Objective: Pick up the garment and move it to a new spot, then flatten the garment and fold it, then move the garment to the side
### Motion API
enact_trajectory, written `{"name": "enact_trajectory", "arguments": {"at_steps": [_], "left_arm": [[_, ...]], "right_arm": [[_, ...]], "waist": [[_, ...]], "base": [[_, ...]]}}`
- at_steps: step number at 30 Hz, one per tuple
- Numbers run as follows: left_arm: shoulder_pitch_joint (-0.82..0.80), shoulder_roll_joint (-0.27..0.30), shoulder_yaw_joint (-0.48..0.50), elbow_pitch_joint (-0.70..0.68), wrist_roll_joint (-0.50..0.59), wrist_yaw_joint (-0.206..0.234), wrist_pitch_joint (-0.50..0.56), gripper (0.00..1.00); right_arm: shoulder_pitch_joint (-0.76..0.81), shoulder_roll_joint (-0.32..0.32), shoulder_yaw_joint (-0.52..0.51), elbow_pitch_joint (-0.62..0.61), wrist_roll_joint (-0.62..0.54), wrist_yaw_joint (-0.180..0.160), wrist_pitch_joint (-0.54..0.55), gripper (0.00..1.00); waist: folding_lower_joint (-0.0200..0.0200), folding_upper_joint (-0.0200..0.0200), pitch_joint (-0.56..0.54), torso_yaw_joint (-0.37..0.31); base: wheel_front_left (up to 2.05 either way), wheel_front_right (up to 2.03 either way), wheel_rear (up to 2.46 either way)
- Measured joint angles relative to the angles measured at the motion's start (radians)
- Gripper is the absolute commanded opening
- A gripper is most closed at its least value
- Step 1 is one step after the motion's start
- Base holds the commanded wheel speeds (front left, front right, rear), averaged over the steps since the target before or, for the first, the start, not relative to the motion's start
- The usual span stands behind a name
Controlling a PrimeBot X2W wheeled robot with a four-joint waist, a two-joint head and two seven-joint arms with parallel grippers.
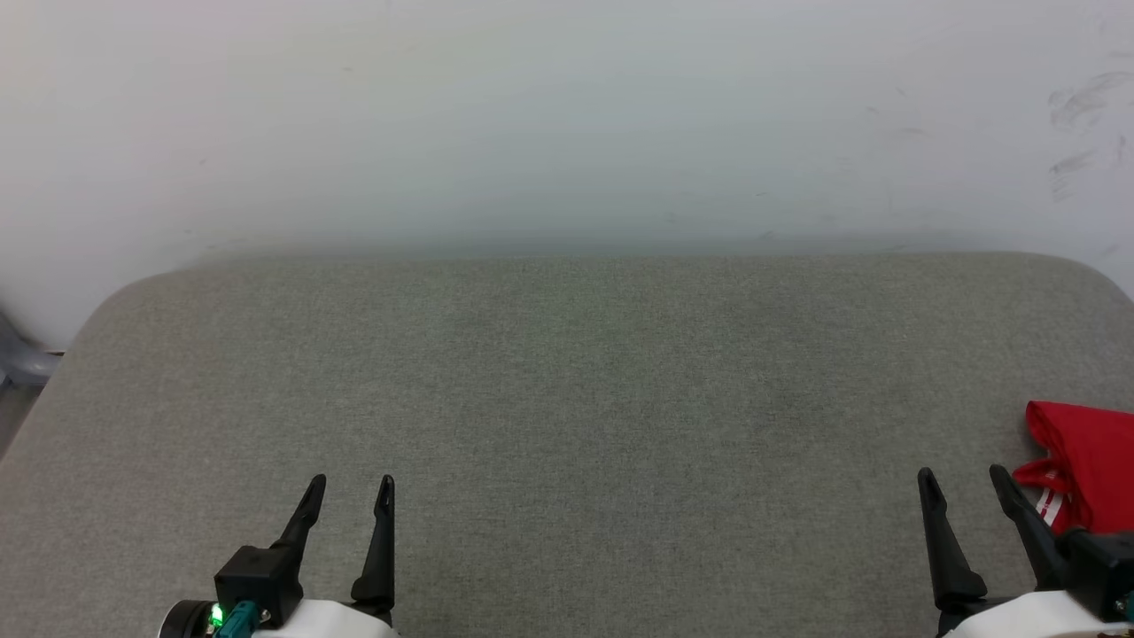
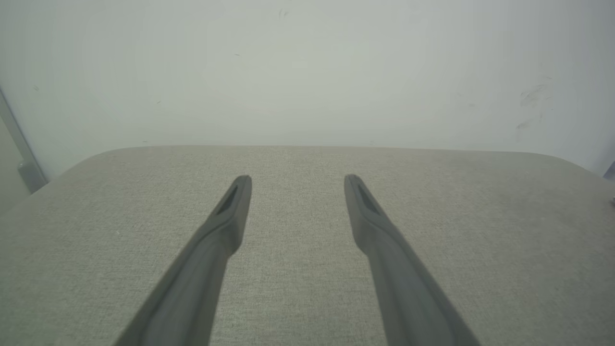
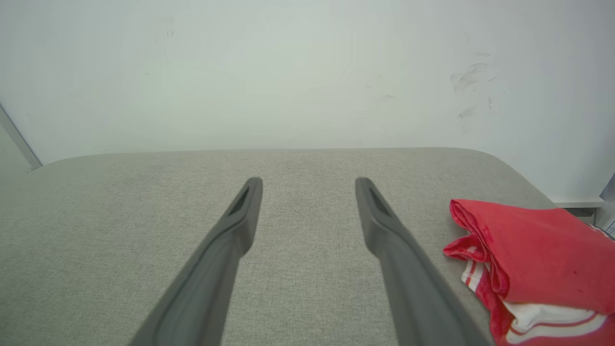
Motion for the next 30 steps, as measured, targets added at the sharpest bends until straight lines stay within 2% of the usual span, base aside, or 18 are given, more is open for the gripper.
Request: {"name": "enact_trajectory", "arguments": {"at_steps": [7,8,12,30], "left_arm": [[-0.007,0.005,-0.004,0.004,-0.002,0.000,0.000,1.00],[-0.005,0.003,-0.004,0.009,-0.002,0.000,0.000,0.00],[0.020,-0.011,-0.010,0.043,-0.016,-0.001,0.011,0.00],[-0.008,-0.040,0.057,0.055,-0.318,-0.036,0.096,0.00]], "right_arm": [[0.000,0.000,0.000,0.005,0.003,0.000,-0.007,1.00],[0.001,0.000,0.000,0.010,0.003,0.000,-0.009,0.00],[0.006,0.001,0.001,0.050,0.015,0.000,-0.007,0.00],[-0.040,0.002,-0.002,0.126,0.349,0.000,0.018,0.00]], "waist": [[0.0000,0.0000,0.004,-0.001],[0.0001,0.0000,0.004,-0.001],[0.0001,0.0000,0.005,-0.002],[0.0002,0.0000,0.016,-0.002]], "base": [[0.00,0.00,0.00],[0.00,0.00,0.00],[0.00,0.00,0.00],[0.00,0.00,0.00]]}}
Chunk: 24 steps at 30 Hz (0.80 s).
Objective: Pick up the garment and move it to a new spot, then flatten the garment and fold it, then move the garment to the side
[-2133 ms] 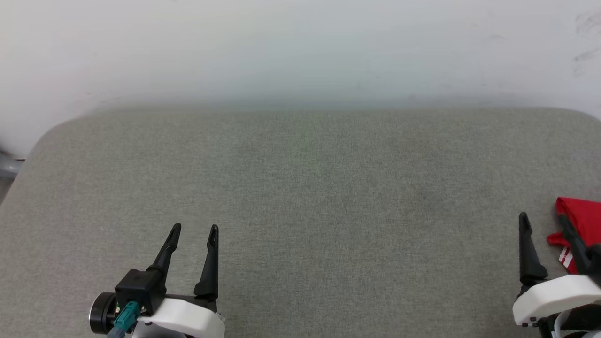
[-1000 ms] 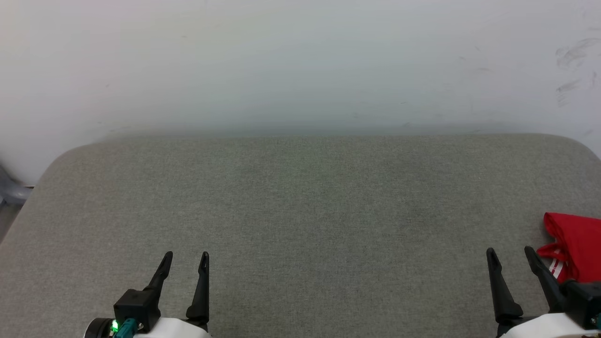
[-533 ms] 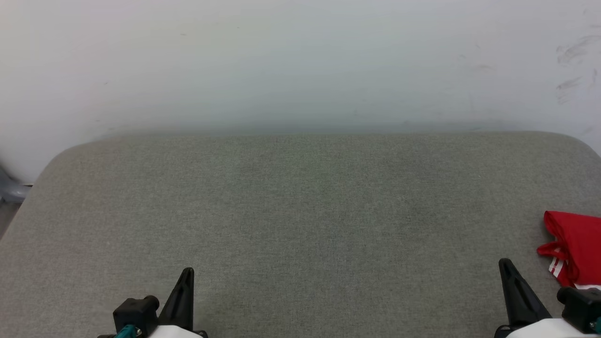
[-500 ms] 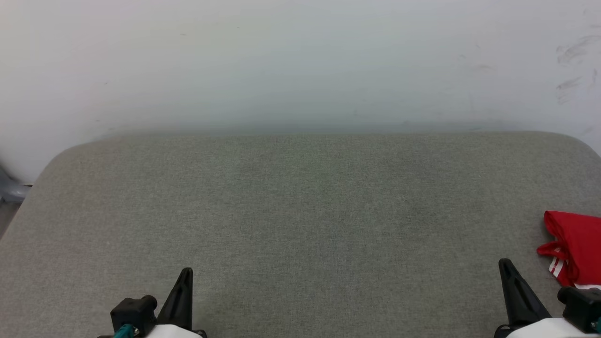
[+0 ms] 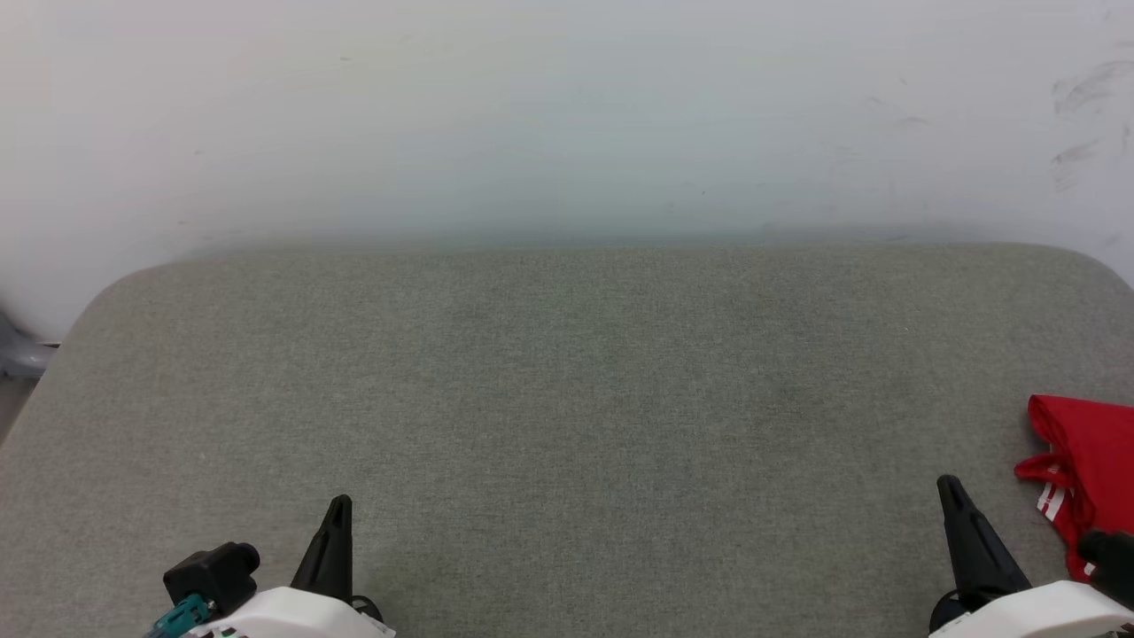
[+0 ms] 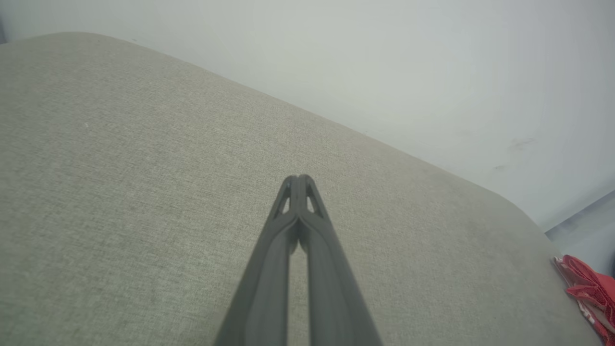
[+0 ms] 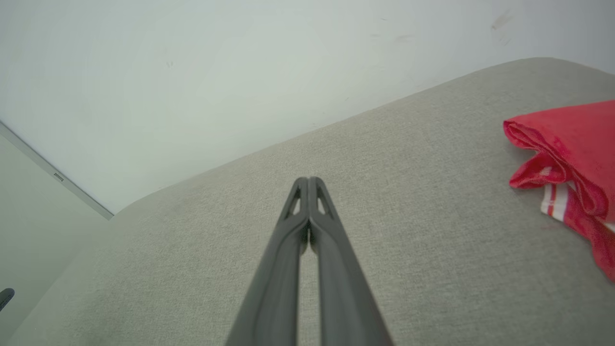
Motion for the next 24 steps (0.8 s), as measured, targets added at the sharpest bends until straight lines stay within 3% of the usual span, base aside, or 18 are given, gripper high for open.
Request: {"name": "enact_trajectory", "arguments": {"at_steps": [24], "left_arm": [[-0.042,-0.031,0.072,0.012,-0.320,-0.036,0.087,0.00]], "right_arm": [[-0.069,0.000,-0.004,0.078,0.355,0.000,0.027,0.00]], "waist": [[0.0000,0.0000,0.014,0.000]], "base": [[0.00,0.00,0.00]]}}
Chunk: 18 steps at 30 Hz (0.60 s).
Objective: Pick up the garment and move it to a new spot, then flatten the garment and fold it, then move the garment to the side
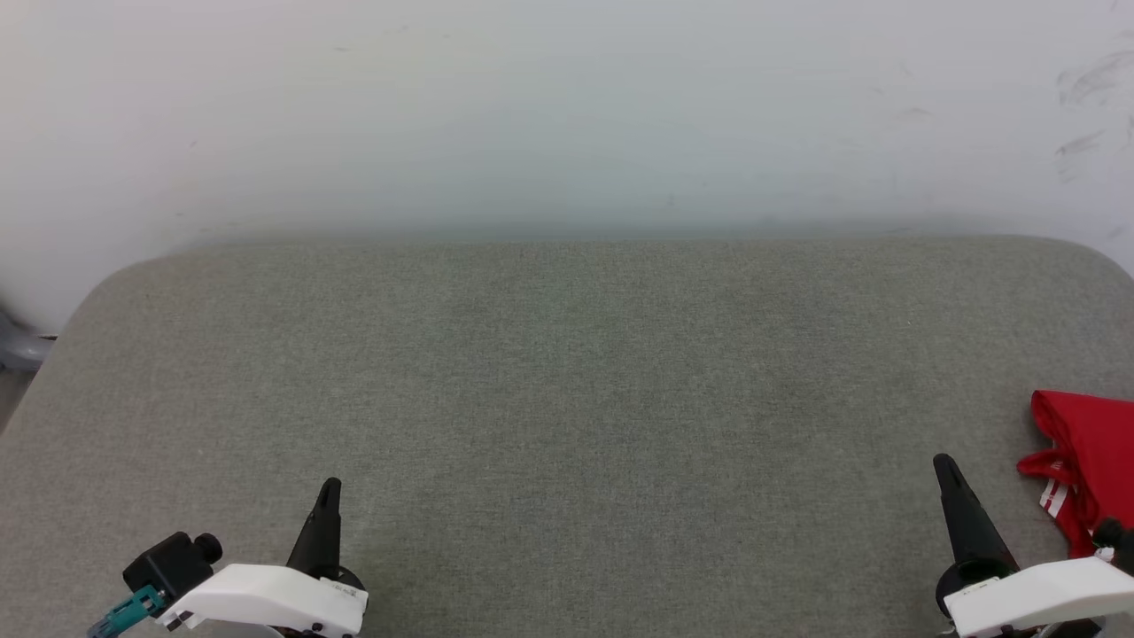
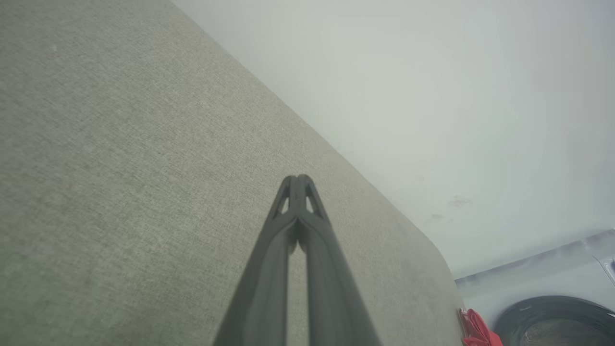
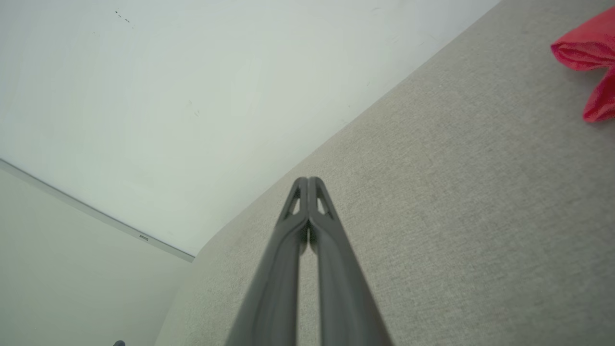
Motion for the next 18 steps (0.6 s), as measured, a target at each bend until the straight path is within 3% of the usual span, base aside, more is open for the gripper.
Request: {"name": "enact_trajectory", "arguments": {"at_steps": [18], "left_arm": [[-0.025,-0.019,0.045,0.008,-0.193,-0.024,0.055,0.00]], "right_arm": [[-0.042,0.000,-0.002,0.049,0.216,0.000,0.016,0.00]], "waist": [[-0.0001,0.0001,0.010,0.000]], "base": [[0.00,0.00,0.00]]}}
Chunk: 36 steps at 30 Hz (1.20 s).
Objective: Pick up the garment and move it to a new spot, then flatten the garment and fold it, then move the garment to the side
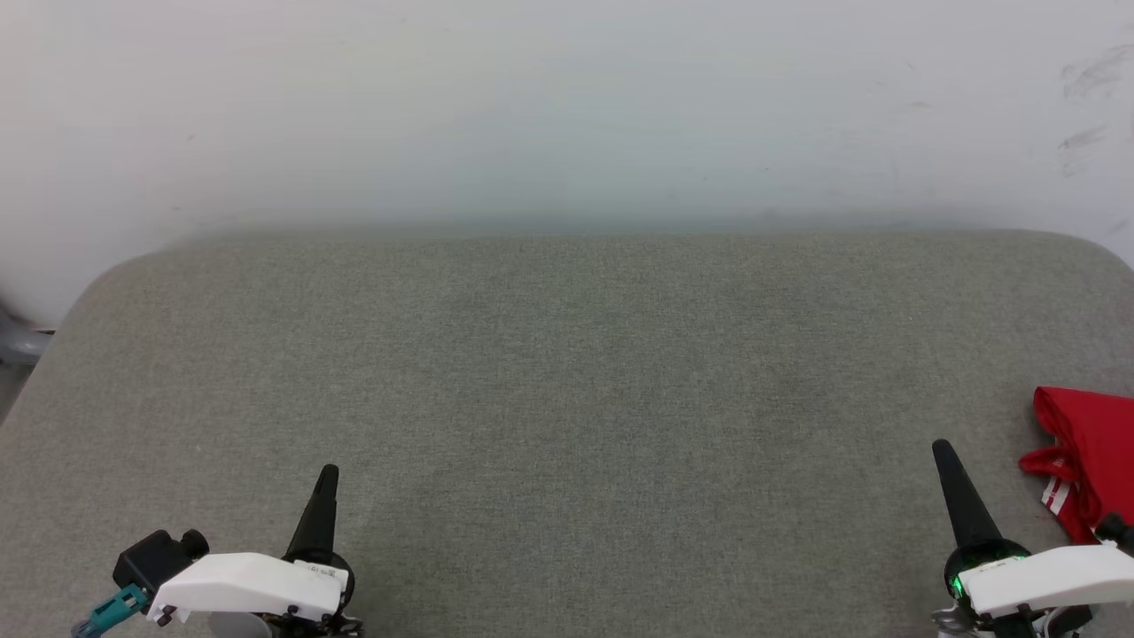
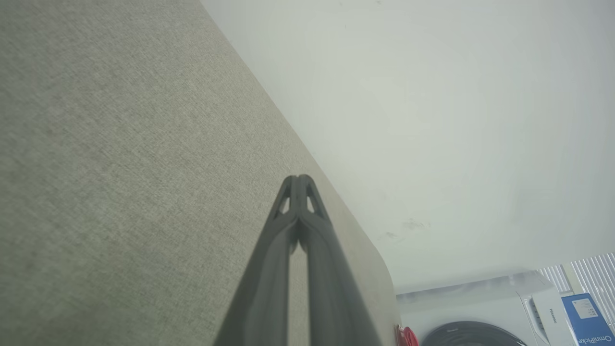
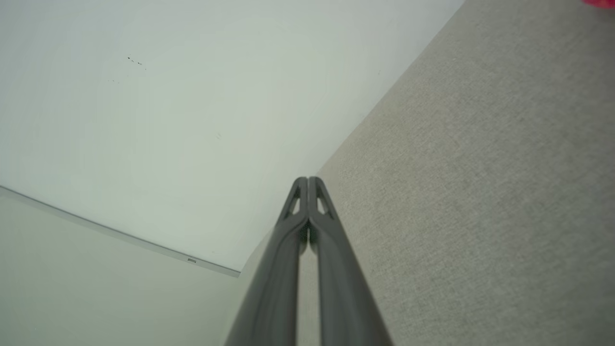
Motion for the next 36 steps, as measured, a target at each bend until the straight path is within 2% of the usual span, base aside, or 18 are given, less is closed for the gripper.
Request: {"name": "enact_trajectory", "arguments": {"at_steps": [36], "left_arm": [[-0.042,-0.030,0.068,0.011,-0.305,-0.037,0.086,0.00]], "right_arm": [[-0.076,0.000,-0.003,0.075,0.338,0.000,0.026,0.00]], "waist": [[0.0000,0.0000,0.021,0.000]], "base": [[0.00,0.00,0.00]]}}
